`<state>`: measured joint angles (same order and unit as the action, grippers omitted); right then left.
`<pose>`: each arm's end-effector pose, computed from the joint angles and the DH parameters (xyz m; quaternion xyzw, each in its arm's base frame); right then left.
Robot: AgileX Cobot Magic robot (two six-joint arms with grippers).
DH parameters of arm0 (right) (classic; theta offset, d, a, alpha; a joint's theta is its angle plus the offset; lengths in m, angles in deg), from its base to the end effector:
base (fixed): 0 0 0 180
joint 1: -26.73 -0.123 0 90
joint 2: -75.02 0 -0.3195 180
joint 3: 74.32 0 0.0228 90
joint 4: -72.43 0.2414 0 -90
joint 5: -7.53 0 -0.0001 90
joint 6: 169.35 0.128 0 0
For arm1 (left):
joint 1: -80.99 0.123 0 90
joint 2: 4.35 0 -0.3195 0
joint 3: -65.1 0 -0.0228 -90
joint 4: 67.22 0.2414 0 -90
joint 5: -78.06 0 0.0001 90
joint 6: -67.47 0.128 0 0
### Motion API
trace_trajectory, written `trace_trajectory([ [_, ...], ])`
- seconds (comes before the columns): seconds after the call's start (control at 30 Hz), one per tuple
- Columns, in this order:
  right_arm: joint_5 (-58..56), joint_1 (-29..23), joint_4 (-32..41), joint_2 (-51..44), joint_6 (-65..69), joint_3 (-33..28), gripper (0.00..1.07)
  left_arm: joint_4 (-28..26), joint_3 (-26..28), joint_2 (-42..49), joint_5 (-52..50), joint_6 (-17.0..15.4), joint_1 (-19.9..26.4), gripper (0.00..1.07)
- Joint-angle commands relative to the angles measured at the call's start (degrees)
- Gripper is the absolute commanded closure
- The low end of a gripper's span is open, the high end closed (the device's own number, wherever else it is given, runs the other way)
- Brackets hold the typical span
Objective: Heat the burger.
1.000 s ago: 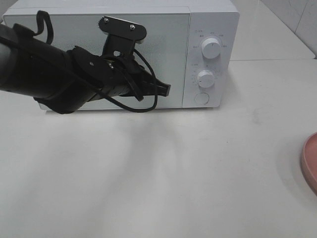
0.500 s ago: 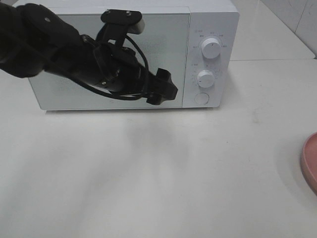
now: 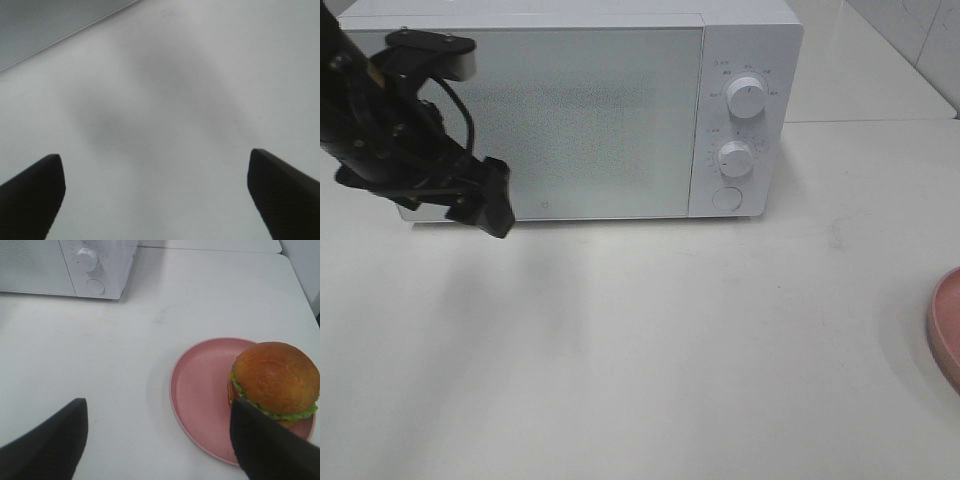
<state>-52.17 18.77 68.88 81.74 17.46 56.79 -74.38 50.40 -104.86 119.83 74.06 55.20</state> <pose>-0.0143 -0.0089 0.2609 -0.0074 0.8444 0.0380 0.5343 0.2985 -0.1560 0.2377 0.2368 0.9496 -0.0826 0.1880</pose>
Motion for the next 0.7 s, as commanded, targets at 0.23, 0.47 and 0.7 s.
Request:
trace_trajectory([
  [0.23, 0.2, 0.5, 0.1, -1.5, -0.5, -0.1, 0.32, -4.9, -0.5, 7.4, 4.7, 3.8, 11.7, 0.15],
  [0.47, 0.2, 0.5, 0.1, -1.5, -0.5, -0.1, 0.32, -3.4, -8.7, 15.9, 5.1, 1.7, 20.2, 0.15],
  [0.7, 0.2, 0.5, 0.1, -1.5, -0.5, -0.1, 0.32, 1.9, -15.4, 25.8, 5.6, -3.0, 21.5, 0.15],
])
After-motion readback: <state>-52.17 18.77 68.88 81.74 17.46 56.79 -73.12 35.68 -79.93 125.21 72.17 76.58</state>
